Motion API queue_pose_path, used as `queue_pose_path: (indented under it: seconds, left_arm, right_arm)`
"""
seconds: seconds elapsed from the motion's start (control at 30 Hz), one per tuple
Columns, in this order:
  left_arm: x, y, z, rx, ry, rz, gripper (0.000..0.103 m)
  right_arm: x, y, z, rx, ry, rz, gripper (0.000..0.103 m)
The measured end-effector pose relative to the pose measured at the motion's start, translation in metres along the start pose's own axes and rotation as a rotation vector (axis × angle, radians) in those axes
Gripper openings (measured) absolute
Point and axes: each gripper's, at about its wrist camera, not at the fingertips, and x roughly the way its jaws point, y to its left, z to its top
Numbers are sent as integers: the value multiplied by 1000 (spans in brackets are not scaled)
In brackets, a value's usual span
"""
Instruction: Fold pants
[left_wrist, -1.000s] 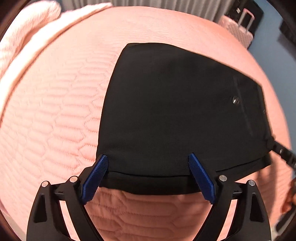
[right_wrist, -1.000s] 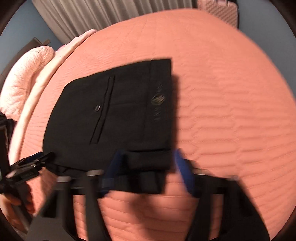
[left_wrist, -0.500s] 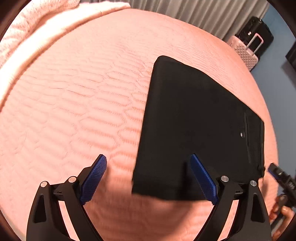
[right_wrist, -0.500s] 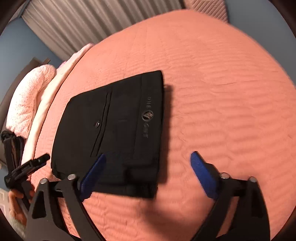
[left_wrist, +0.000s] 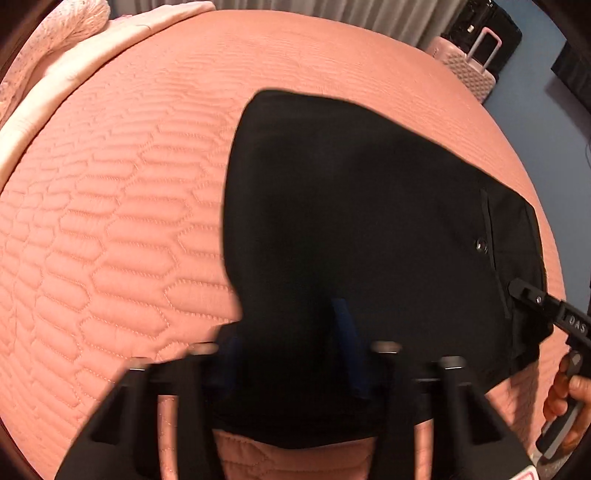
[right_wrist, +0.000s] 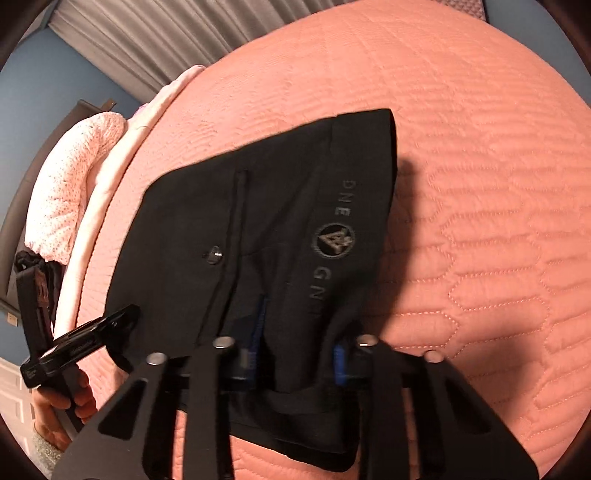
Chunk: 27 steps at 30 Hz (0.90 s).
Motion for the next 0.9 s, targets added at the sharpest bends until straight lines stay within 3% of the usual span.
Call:
queue_pose_path:
  seconds: [0.07,0.13,0.37,0.43,0.53,0.6,0.63,0.7,0.73,0.77,0.8,0.83,0.9]
  left_arm:
    - [-13,-1,7,-18,-32,-41,19]
    - [-34,-11,21,18,-117,-53,18]
    - [-79,-37,102,46,-295,-81,18]
    - [-82,-40,118,58,-322,-75,19]
    - [-52,-40,141,67,-295,-16,22]
    - [-16,-36,146,73,-204,24,28]
    - [13,-28,143,67,-122,50,29]
    - [35,-16,131,49,-66,93,30]
    - [31,-11,125,47,-90,75,31]
    - [20,-6,121,41,-133,62,31]
    - [11,-3,122,32,-165,68,42]
    - [5,-1,125,27,-184,67,55]
    - [5,2,141,11,-193,66,62]
  right_arm:
    - [-14,10,5,-39,-35,-21,20]
    - [-31,20,17,-63,-86,-13,19]
    - [-54,57,101,-129,-244,11,18]
    - [-58,59,118,-140,-288,5,17]
    - [-30,49,146,-113,-236,-3,17]
    - [0,37,148,-126,-174,-52,29]
    - [18,27,146,-127,-121,-103,30]
    - [43,1,137,-53,-31,-161,30]
    - [42,-6,133,-28,-40,-131,30]
    - [34,-16,128,6,-62,-80,36]
    - [29,-21,126,26,-78,-70,54]
    - [24,-25,125,44,-100,-67,61]
    - [30,-28,127,57,-78,-15,66]
